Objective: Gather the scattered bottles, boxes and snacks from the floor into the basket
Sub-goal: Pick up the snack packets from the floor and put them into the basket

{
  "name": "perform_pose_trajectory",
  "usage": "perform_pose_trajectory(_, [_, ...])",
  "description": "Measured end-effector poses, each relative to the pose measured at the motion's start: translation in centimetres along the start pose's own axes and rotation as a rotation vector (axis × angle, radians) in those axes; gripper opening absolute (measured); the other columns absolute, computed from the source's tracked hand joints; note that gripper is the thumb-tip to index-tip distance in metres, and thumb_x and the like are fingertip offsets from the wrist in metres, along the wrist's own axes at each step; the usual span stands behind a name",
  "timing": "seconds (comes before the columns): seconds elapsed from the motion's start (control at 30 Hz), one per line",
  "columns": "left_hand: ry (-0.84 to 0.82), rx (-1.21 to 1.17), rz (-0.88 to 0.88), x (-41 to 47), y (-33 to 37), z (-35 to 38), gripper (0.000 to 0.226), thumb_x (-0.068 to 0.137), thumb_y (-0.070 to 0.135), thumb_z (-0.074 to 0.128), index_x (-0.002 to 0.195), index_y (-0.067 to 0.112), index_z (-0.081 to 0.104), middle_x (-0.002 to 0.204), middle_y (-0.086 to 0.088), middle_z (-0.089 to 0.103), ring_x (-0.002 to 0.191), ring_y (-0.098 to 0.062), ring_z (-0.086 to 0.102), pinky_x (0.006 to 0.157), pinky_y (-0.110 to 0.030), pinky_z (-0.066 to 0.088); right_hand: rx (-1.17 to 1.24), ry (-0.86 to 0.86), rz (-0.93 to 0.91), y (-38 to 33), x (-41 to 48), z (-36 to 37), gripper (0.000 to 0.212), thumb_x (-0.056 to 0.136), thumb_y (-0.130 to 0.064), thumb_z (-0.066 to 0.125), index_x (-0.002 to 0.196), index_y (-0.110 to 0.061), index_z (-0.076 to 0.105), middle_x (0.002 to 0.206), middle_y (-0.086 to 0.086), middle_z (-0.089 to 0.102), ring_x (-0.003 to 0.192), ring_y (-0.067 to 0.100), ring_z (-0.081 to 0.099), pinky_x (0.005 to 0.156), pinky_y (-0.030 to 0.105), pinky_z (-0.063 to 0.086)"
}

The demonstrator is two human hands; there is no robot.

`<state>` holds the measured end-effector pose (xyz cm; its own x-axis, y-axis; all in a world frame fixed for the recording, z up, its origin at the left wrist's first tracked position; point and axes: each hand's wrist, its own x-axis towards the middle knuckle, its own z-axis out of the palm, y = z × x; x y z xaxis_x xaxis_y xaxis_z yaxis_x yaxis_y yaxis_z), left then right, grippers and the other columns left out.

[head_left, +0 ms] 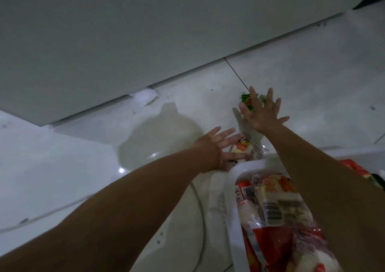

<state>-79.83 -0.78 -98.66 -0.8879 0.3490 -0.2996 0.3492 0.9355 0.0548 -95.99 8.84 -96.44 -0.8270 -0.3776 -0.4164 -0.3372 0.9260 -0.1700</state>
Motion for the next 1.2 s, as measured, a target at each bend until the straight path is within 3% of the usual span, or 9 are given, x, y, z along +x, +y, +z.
perform_pose_trajectory(0.17, [0.097, -0.052, -0.137, -0.3, -1.6, 1.7, 0.063, 0.096, 0.057, 0.030, 0.149, 0.045, 0.000, 0.159, -0.005, -0.015, 0.146, -0.027, -0.015, 0.115, -0.042, -0.013, 0.026, -0.036, 0.022, 0.2, 1.1, 0.9, 0.067, 0.088, -0.069, 0.027, 0.143, -0.053, -0.008, 0.156, -0.001, -0.026, 0.142, 0.037, -0.022, 0.103, 0.075, -0.003])
perform_pose_trajectory(0.3, [0.145, -0.100, -0.180, -1.5, -3.0, 2.4, 0.065, 0.094, 0.060, 0.032, 0.149, 0.043, 0.002, 0.160, -0.006, -0.011, 0.147, -0.027, -0.013, 0.118, -0.046, -0.007, 0.063, -0.061, 0.017, 0.1, 1.2, 1.4, 0.071, 0.088, -0.069, 0.026, 0.144, -0.049, -0.012, 0.156, 0.003, -0.025, 0.140, 0.038, -0.026, 0.104, 0.074, -0.002])
perform_pose_trajectory(0.47, [0.137, -0.079, -0.306, -3.4, -4.3, 3.1, 0.072, 0.091, 0.064, 0.029, 0.149, 0.039, -0.005, 0.159, -0.007, -0.013, 0.146, -0.027, -0.013, 0.117, -0.043, -0.010, 0.027, -0.111, 0.013, -1.2, 0.4, 1.9, 0.084, 0.085, -0.071, 0.032, 0.143, -0.042, -0.021, 0.154, 0.004, -0.031, 0.137, 0.040, -0.032, 0.104, 0.075, 0.000])
perform_pose_trajectory(0.6, [0.201, -0.116, -0.438, -6.2, -5.6, 4.2, 0.076, 0.085, 0.067, 0.019, 0.151, 0.032, 0.002, 0.160, -0.012, 0.003, 0.147, -0.031, 0.002, 0.114, -0.042, -0.006, -0.030, -0.200, -0.014, -3.2, -0.9, 2.5, 0.092, 0.081, -0.077, 0.028, 0.140, -0.038, -0.032, 0.153, 0.007, -0.032, 0.137, 0.039, -0.032, 0.104, 0.072, -0.002])
perform_pose_trajectory(0.77, [0.151, -0.165, -0.567, -10.7, -6.1, 5.5, 0.077, 0.080, 0.070, 0.002, 0.146, 0.034, -0.017, 0.159, -0.010, -0.013, 0.147, -0.029, -0.011, 0.115, -0.040, -0.009, -0.020, -0.251, -0.049, -5.2, -2.1, 3.4, 0.087, 0.083, -0.076, 0.023, 0.141, -0.039, -0.030, 0.154, 0.008, -0.030, 0.141, 0.038, -0.023, 0.108, 0.069, -0.001])
perform_pose_trajectory(0.83, [0.146, -0.162, -0.579, -12.1, -6.3, 6.0, 0.080, 0.078, 0.071, 0.002, 0.146, 0.033, -0.014, 0.159, -0.012, -0.010, 0.147, -0.030, -0.008, 0.115, -0.041, -0.007, -0.004, -0.257, -0.063, -5.5, -2.3, 3.7, 0.083, 0.084, -0.074, 0.021, 0.142, -0.041, -0.027, 0.155, 0.006, -0.028, 0.142, 0.038, -0.021, 0.109, 0.068, -0.001])
perform_pose_trajectory(0.97, [0.149, -0.182, -0.587, -13.4, -6.4, 5.8, 0.091, 0.077, 0.072, 0.002, 0.153, 0.022, 0.005, 0.160, -0.011, -0.002, 0.148, -0.029, -0.002, 0.119, -0.044, 0.002, 0.045, -0.084, -0.059, -5.1, -2.1, 3.4, 0.084, 0.086, -0.070, 0.033, 0.146, -0.040, -0.016, 0.156, 0.006, -0.025, 0.144, 0.035, -0.019, 0.110, 0.068, -0.003])
perform_pose_trajectory(1.07, [0.118, -0.211, -0.580, -12.9, -6.2, 5.2, 0.112, 0.065, 0.079, -0.020, 0.152, 0.011, -0.003, 0.160, -0.008, -0.009, 0.147, -0.023, -0.010, 0.119, -0.039, -0.002, 0.082, 0.156, -0.055, -4.4, -1.7, 2.5, 0.095, 0.082, -0.070, 0.044, 0.148, -0.033, -0.013, 0.157, 0.010, -0.018, 0.144, 0.038, -0.014, 0.107, 0.068, -0.008])
perform_pose_trajectory(1.2, [0.084, -0.242, -0.573, -12.7, -6.6, 5.1, 0.119, 0.056, 0.078, -0.033, 0.150, 0.008, -0.012, 0.159, -0.008, -0.016, 0.146, -0.023, -0.015, 0.119, -0.038, -0.004, 0.170, 0.193, 0.043, -3.5, -0.2, 2.5, 0.106, 0.068, -0.083, 0.039, 0.147, -0.036, -0.013, 0.157, 0.013, -0.020, 0.143, 0.040, -0.014, 0.109, 0.067, -0.008])
